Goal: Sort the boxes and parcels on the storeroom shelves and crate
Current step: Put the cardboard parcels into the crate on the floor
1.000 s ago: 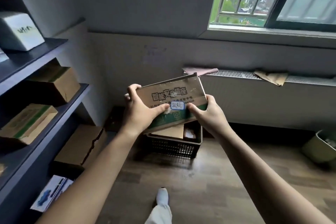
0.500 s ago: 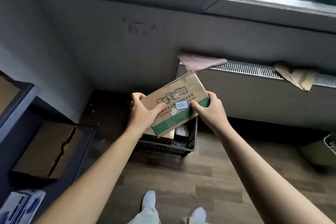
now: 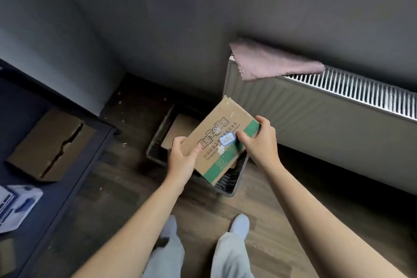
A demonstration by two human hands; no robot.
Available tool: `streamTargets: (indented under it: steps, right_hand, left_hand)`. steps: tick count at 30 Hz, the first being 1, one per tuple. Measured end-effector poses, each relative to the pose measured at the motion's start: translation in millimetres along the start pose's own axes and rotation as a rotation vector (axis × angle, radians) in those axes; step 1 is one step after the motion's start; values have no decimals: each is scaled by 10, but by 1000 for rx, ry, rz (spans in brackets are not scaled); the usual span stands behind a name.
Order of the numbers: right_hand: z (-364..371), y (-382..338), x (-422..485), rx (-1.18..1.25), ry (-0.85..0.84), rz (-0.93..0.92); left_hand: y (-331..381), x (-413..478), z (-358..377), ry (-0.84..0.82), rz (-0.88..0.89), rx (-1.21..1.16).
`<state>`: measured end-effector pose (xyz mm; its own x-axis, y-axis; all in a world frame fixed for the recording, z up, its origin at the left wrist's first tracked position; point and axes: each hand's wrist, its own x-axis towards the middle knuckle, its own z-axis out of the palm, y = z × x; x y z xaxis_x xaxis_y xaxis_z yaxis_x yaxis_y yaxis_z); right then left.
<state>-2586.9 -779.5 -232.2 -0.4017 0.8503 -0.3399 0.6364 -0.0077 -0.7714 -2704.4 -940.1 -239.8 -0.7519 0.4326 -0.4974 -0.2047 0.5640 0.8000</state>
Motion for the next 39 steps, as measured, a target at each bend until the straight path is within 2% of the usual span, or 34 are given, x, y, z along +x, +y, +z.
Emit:
streamTargets:
  steps: [7,11,14,19,24,29,33,36,39]
  right_hand:
    - [510,824,603,132,-103,176]
    - [935,1282,904,237,-143,320]
    - [1434,1547,1085,359,-113,436]
    - [2360,1808,1386,496,7,558]
    - [3024,2029,1778,224,-73,557]
    - [3515,2187,2201,10,-154,465]
    - [3832,2228,2403,-72,-260,418]
    - [3961,2242,2488,-72,-237,417]
    - [3931,2236,2525,-116,-260,393]
  left_hand:
    - [-628,578,533,56,-148,-69]
    - [-930,1286,459,48,-145,-14]
    - [-1210,1929,448,126,-157,40]
    - [-1640,2826,511,80,-127,420]
    - [-1961,3598,452,-54,-42,513]
    - [-2225,4191,483,-121,54,554]
    - [-2437,4495,551,-177,129,815]
    - [-2510,4519,620,-177,195,1087]
    - [-2560,4493,667,-135,260,1192]
